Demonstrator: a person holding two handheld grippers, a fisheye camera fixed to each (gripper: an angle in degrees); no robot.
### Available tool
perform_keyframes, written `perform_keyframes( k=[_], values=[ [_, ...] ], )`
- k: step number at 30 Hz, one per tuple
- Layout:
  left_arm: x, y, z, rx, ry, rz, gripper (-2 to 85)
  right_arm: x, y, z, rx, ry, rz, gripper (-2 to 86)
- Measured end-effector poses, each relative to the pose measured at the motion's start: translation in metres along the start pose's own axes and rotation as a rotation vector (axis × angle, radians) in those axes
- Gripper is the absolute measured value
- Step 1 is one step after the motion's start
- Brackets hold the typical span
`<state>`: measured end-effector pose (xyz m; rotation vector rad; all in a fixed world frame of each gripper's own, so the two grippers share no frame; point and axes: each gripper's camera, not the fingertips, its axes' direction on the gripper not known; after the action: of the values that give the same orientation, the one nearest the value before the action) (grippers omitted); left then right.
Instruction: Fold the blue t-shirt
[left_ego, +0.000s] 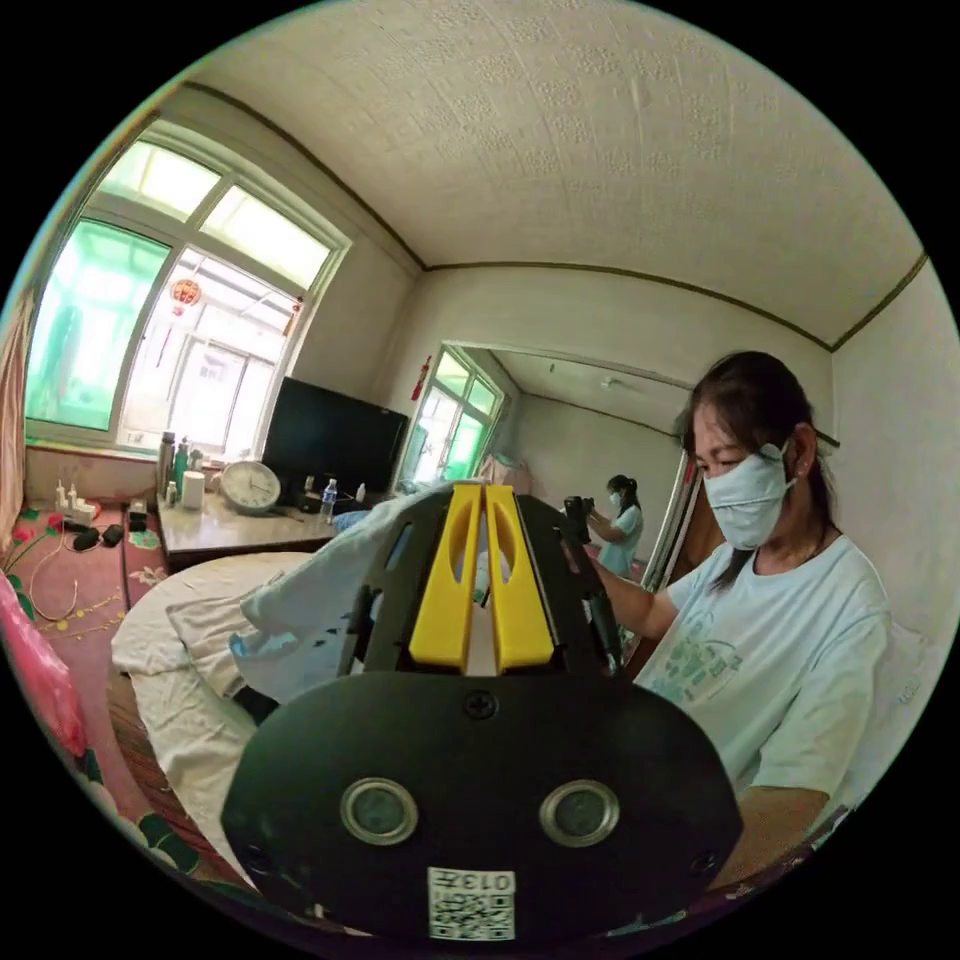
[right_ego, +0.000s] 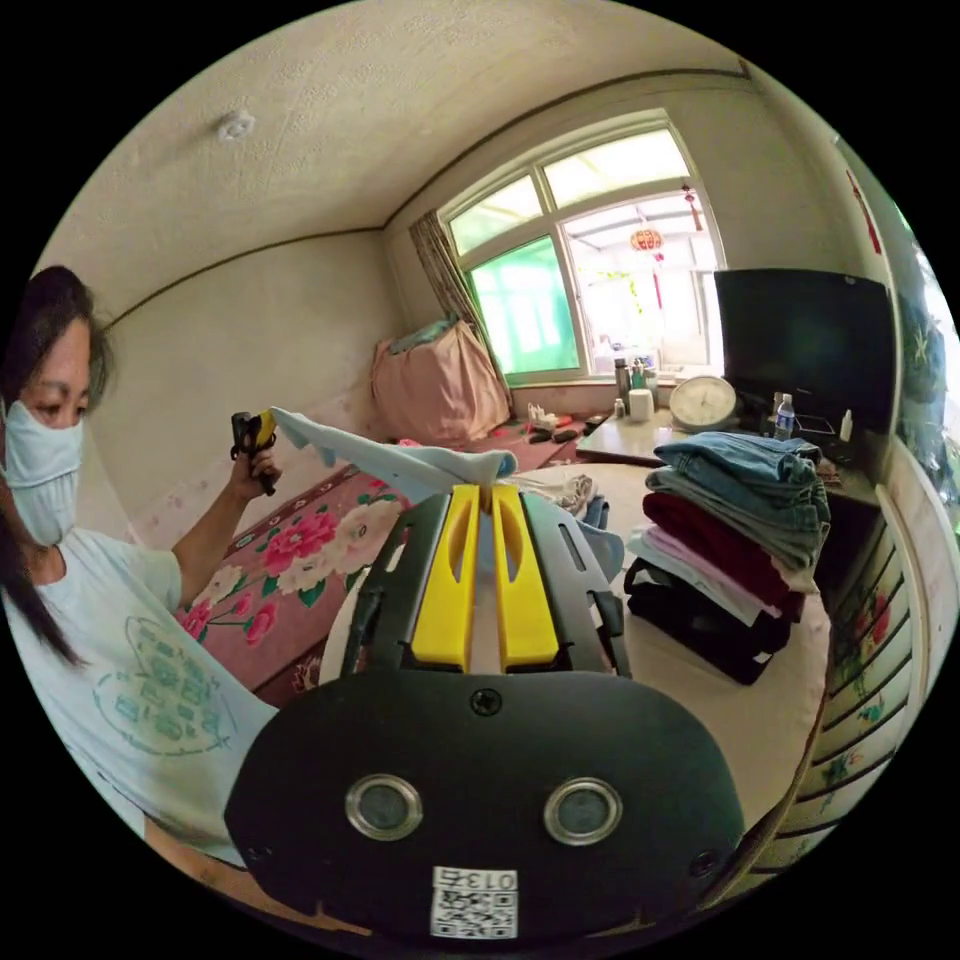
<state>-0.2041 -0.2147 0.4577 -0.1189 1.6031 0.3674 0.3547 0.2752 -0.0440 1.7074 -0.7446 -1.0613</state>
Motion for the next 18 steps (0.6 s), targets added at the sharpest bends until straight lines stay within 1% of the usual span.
perform_keyframes(
  k=[2, 4, 6, 7, 8, 10, 12, 13, 14, 15, 16, 18],
  values=[
    [0.018, 0.018, -0.005, -0.042, 0.051, -0.018, -0.1, -0.002, 0.029, -0.016, -0.02, -0.025, 0.007, 1.5],
    [0.029, 0.044, -0.006, -0.095, 0.032, -0.066, -0.2, -0.003, 0.068, -0.024, -0.068, -0.023, 0.022, 1.5],
    [0.036, 0.08, -0.006, -0.132, 0.021, -0.151, -0.2, 0.004, 0.13, -0.02, -0.179, -0.049, 0.104, 1.6],
    [0.037, 0.109, -0.005, -0.158, 0.027, -0.243, -0.2, 0.006, 0.148, -0.017, -0.212, -0.045, 0.129, 1.6],
    [0.038, 0.141, -0.003, -0.188, 0.032, -0.333, -0.2, 0.01, 0.184, -0.012, -0.271, -0.034, 0.186, 1.6],
    [0.04, 0.188, -0.001, -0.243, -0.005, -0.453, -0.2, 0.016, 0.242, 0.0, -0.378, -0.028, 0.265, 1.6],
    [0.04, 0.238, 0.004, -0.313, -0.002, -0.562, -0.1, 0.024, 0.326, 0.023, -0.541, 0.019, 0.35, 1.6],
    [0.036, 0.273, 0.009, -0.364, 0.0, -0.672, -0.1, 0.028, 0.349, 0.03, -0.579, 0.022, 0.383, 1.6],
    [0.032, 0.307, 0.013, -0.401, 0.018, -0.757, -0.1, 0.037, 0.395, 0.045, -0.655, 0.006, 0.464, 1.6],
    [0.029, 0.323, 0.015, -0.411, 0.014, -0.809, -0.1, 0.045, 0.437, 0.058, -0.731, -0.004, 0.529, 1.6],
    [0.024, 0.351, 0.017, -0.415, 0.005, -0.909, -0.1, 0.048, 0.456, 0.063, -0.762, -0.001, 0.545, 1.7],
    [0.024, 0.374, 0.026, -0.447, 0.027, -0.954, 0.0, 0.052, 0.512, 0.072, -0.823, 0.001, 0.573, 1.8]
  ],
)
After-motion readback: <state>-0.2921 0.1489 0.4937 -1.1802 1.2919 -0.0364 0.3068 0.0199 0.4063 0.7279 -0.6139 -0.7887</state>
